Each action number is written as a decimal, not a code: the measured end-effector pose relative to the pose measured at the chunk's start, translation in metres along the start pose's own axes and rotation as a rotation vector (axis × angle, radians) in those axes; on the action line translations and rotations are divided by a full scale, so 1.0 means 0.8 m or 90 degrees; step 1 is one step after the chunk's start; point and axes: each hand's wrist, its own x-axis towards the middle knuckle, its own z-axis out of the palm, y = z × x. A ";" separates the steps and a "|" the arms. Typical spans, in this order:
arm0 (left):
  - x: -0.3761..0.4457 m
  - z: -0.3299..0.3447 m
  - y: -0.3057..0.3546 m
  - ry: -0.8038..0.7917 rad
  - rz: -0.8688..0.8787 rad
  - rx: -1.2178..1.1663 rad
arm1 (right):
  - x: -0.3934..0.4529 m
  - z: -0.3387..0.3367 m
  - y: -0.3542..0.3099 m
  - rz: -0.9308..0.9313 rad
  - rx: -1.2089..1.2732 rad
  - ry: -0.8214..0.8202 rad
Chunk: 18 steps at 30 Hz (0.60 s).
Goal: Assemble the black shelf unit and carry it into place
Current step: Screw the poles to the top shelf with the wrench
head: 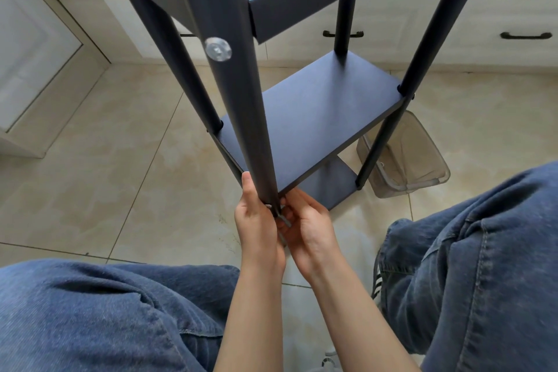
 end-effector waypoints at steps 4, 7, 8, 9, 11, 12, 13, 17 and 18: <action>-0.002 0.001 0.001 0.017 0.015 0.008 | -0.002 -0.002 -0.001 0.016 0.041 0.042; -0.002 0.001 0.002 0.036 0.030 0.011 | -0.002 -0.009 -0.003 0.032 0.054 0.098; -0.002 0.002 0.002 0.040 0.034 0.010 | -0.003 -0.012 -0.005 0.028 0.050 0.106; -0.001 0.004 0.003 0.043 0.036 0.009 | -0.003 -0.014 -0.006 0.024 0.047 0.111; 0.003 0.007 0.006 0.040 0.039 -0.008 | -0.002 -0.016 -0.007 0.016 0.043 0.114; 0.007 0.009 0.008 0.035 0.040 -0.022 | -0.001 -0.015 -0.008 0.014 0.044 0.112; 0.011 0.011 0.010 0.026 0.042 -0.032 | 0.000 -0.013 -0.008 0.013 0.052 0.110; 0.035 0.027 0.019 0.020 0.043 -0.019 | 0.010 -0.003 -0.015 0.015 0.107 0.101; 0.041 0.032 0.023 0.030 0.048 -0.011 | 0.013 -0.002 -0.018 0.010 0.115 0.102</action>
